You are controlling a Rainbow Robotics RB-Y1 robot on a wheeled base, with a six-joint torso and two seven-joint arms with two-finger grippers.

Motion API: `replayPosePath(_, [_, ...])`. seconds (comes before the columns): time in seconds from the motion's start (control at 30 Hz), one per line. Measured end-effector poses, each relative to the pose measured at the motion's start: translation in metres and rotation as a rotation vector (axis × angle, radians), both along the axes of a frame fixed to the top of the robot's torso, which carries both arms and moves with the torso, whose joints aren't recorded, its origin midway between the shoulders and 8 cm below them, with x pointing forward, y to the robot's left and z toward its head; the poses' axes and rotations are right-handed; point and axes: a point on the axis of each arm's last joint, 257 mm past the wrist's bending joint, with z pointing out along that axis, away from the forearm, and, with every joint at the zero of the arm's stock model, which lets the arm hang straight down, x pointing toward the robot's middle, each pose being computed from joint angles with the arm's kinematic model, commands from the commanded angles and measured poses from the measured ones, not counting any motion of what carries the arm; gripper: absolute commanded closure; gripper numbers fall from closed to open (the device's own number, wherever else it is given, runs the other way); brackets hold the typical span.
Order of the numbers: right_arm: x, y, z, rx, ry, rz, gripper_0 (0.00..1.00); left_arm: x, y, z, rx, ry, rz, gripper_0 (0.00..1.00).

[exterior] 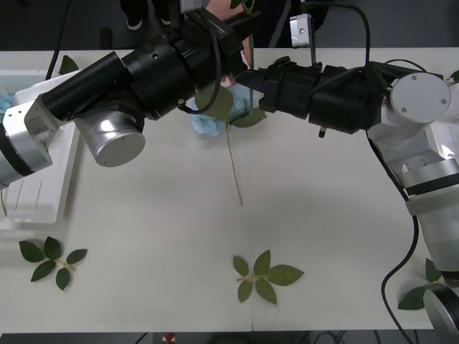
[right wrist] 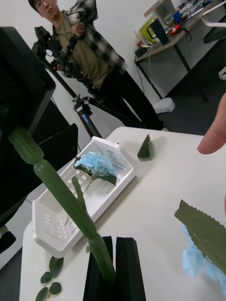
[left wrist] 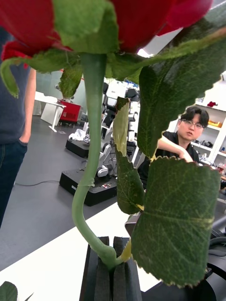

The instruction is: Place the red flowers into the right box and the blue flowers into the left box. If a person shows an open palm, hand one flower to the person first, then continue sorting.

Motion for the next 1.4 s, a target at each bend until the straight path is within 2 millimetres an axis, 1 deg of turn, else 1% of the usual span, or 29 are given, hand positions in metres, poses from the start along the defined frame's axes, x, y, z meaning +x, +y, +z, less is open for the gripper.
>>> replayPosePath(0.03, [0.000,0.000,0.000,0.000,0.000,0.000,1.00,0.000,0.000,0.000,0.000,0.000,0.000,0.91])
replayPosePath(0.07, [0.000,0.000,0.000,0.000,0.000,0.000,1.00,0.000,0.000,0.000,0.000,0.000,0.000,0.59])
replayPosePath(0.1, [0.000,0.000,0.000,0.000,0.000,0.000,1.00,0.000,0.000,0.000,0.000,0.000,0.000,0.04])
replayPosePath(0.13, [0.000,0.000,0.000,0.000,0.000,-0.001,1.00,0.000,0.000,0.000,0.000,0.000,0.000,0.00])
replayPosePath(0.3, [0.002,-0.002,0.002,0.004,-0.002,-0.007,1.00,0.000,0.000,0.000,-0.004,0.006,-0.001,0.00])
replayPosePath(0.5, [0.006,-0.010,0.007,0.015,-0.009,-0.025,1.00,0.001,0.001,0.000,-0.010,0.014,-0.002,0.00])
replayPosePath(0.67, [0.012,-0.021,0.014,0.027,-0.018,-0.050,1.00,0.001,0.001,0.000,-0.020,0.031,-0.008,0.00])
replayPosePath(0.77, [0.024,-0.033,0.013,-0.001,-0.040,-0.102,1.00,0.001,0.001,0.000,-0.021,0.033,-0.008,0.00])
replayPosePath(0.83, [0.041,-0.045,0.012,-0.028,-0.074,-0.181,1.00,0.001,0.001,0.000,-0.021,0.033,-0.008,0.00])
replayPosePath(0.97, [0.063,-0.062,0.011,-0.085,-0.135,-0.290,1.00,0.001,0.001,0.000,-0.021,0.033,-0.008,0.00])
replayPosePath(1.1, [0.081,-0.081,0.022,-0.089,-0.193,-0.397,1.00,0.002,0.001,0.001,-0.033,0.048,-0.009,0.00])
replayPosePath(1.23, [0.087,-0.088,0.033,-0.073,-0.227,-0.442,1.00,0.004,0.002,-0.002,-0.038,0.080,-0.008,0.00])
replayPosePath(1.37, [0.093,-0.095,0.051,-0.056,-0.292,-0.513,1.00,0.013,0.001,-0.022,0.007,0.155,0.010,0.00])
replayPosePath(1.4, [0.095,-0.094,0.054,-0.057,-0.311,-0.528,1.00,0.016,0.002,-0.027,0.019,0.170,0.018,0.00])
